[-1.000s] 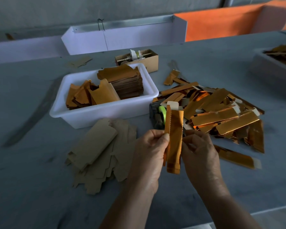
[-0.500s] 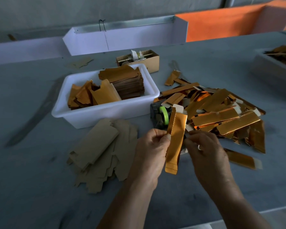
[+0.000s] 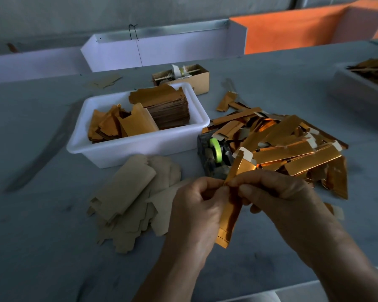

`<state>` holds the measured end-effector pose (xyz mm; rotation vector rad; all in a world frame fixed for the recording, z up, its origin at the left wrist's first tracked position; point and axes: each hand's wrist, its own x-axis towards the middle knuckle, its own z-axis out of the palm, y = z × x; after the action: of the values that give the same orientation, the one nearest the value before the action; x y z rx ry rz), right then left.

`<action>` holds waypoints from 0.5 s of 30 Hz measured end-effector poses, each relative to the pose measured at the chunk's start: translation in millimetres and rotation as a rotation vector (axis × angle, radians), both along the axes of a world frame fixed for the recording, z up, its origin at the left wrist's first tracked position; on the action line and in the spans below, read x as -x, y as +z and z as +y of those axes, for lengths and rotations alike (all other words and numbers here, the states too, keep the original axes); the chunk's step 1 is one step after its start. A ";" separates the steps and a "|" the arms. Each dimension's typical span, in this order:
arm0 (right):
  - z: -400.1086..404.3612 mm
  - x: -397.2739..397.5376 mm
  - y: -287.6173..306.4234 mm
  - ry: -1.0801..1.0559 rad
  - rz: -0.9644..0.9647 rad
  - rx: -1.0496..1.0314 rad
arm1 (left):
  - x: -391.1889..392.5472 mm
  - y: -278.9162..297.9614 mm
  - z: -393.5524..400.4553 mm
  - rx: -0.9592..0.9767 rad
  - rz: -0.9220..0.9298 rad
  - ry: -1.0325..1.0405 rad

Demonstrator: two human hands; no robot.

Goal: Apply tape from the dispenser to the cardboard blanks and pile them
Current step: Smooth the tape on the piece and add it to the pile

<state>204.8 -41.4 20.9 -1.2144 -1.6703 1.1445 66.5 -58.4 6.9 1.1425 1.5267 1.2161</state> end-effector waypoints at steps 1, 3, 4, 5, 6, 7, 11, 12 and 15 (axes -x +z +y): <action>0.0 0.3 0.0 -0.003 -0.013 -0.013 | 0.6 0.2 -1.0 -0.001 0.006 -0.006; 0.5 0.8 0.5 -0.010 -0.042 -0.040 | 1.7 0.7 -2.2 -0.010 0.004 -0.019; 1.2 0.6 0.1 -0.024 -0.049 -0.045 | 2.0 0.9 -2.6 -0.015 0.004 -0.026; 1.9 0.6 -0.3 -0.046 -0.044 -0.040 | 2.0 1.2 -3.4 -0.018 0.008 -0.034; 2.7 0.8 -0.8 -0.069 -0.037 -0.032 | 1.4 1.9 -3.9 -0.020 0.010 -0.046; 3.3 1.4 -1.6 -0.089 -0.039 -0.028 | 0.7 2.5 -4.9 -0.024 0.011 -0.057; 3.6 3.8 -4.8 -0.151 -0.080 -0.018 | -3.0 4.0 -5.3 -0.058 0.091 -0.067; 4.1 3.8 -5.2 -0.166 -0.097 -0.020 | -3.7 4.3 -5.1 -0.059 0.102 -0.068; 6.9 2.9 -5.6 -0.187 -0.173 -0.018 | -4.1 5.7 -6.3 -0.067 0.125 -0.077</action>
<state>201.9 -34.5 15.3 -1.4592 -1.6478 0.9310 70.6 -64.8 12.7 1.3307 1.5290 1.1709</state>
